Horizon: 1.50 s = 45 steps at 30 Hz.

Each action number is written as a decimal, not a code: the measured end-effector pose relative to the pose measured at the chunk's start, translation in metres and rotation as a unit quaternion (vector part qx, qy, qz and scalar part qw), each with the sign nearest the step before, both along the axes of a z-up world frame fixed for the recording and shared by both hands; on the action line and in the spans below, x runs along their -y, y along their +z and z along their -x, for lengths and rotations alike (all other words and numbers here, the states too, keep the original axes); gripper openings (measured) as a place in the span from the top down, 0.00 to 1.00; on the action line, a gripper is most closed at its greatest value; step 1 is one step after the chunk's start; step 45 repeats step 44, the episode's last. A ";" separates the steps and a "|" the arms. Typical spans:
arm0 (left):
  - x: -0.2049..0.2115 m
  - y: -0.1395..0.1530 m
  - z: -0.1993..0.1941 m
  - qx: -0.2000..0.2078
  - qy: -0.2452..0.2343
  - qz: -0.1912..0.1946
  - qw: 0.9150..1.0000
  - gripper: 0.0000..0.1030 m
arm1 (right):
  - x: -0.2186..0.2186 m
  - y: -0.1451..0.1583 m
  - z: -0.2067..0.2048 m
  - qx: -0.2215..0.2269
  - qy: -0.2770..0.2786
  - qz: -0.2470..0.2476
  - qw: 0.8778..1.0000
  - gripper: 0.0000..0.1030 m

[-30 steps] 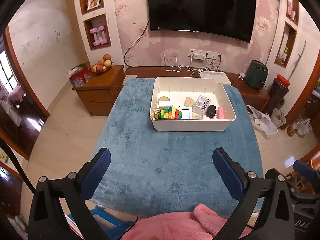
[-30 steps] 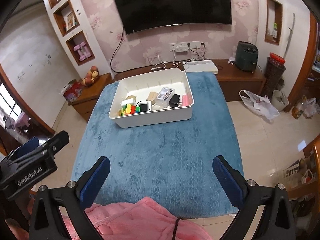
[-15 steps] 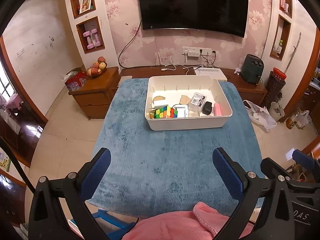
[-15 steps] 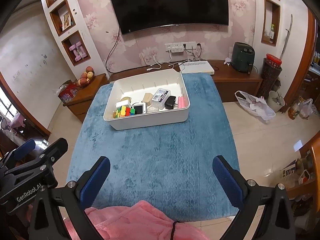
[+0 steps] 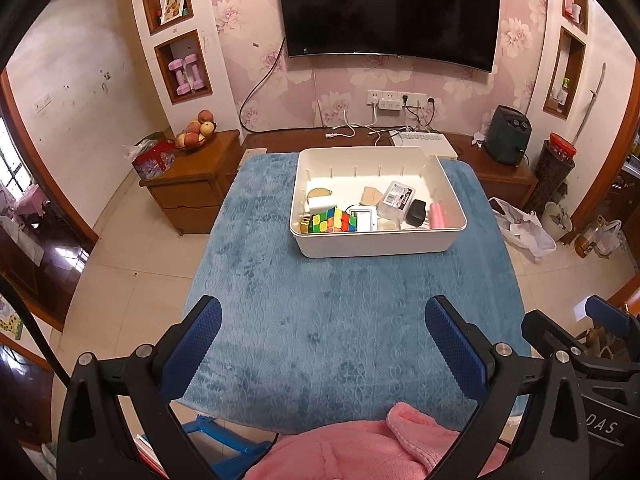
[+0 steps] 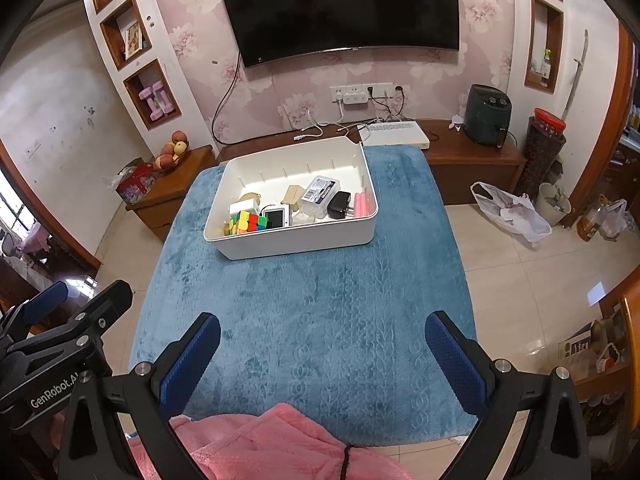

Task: Organize rigid objects

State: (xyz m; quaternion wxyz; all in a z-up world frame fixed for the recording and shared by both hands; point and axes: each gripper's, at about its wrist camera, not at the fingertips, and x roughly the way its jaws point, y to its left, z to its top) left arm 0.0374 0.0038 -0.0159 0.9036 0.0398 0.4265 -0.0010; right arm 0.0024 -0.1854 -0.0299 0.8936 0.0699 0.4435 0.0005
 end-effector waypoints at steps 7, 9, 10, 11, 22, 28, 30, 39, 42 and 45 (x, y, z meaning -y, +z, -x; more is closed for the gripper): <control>0.002 -0.002 0.002 -0.002 0.000 -0.004 1.000 0.01 | 0.007 0.000 -0.004 -0.003 -0.001 -0.004 1.000 0.00; 0.003 -0.003 0.002 -0.003 0.000 -0.006 1.000 0.01 | 0.009 -0.001 -0.006 -0.006 -0.001 -0.007 1.000 0.00; 0.003 -0.003 0.002 -0.004 -0.001 -0.006 1.000 0.01 | 0.010 -0.002 -0.006 -0.007 -0.001 -0.008 1.000 0.00; 0.004 -0.004 0.002 -0.005 -0.002 -0.007 1.000 0.01 | 0.012 -0.003 -0.006 -0.008 -0.002 -0.010 1.000 0.00; 0.006 -0.005 0.002 -0.009 -0.005 -0.011 1.000 0.01 | 0.016 -0.007 -0.008 -0.014 -0.007 -0.016 1.000 0.00; 0.006 -0.007 0.001 -0.011 -0.005 -0.012 1.000 0.01 | 0.017 -0.008 -0.008 -0.017 -0.006 -0.017 1.000 0.00; 0.006 -0.007 0.002 -0.011 -0.005 -0.012 1.000 0.01 | 0.017 -0.008 -0.008 -0.017 -0.006 -0.017 1.000 0.00; 0.004 -0.010 0.002 -0.017 -0.006 -0.013 1.000 0.01 | 0.015 -0.012 -0.010 -0.023 -0.006 -0.016 1.000 0.00; 0.002 -0.012 0.001 -0.024 -0.007 -0.015 1.000 0.01 | 0.014 -0.014 -0.011 -0.029 -0.007 -0.016 0.999 0.00; 0.002 -0.014 0.000 -0.031 -0.009 -0.017 0.999 0.01 | 0.014 -0.017 -0.012 -0.036 -0.008 -0.016 0.999 0.00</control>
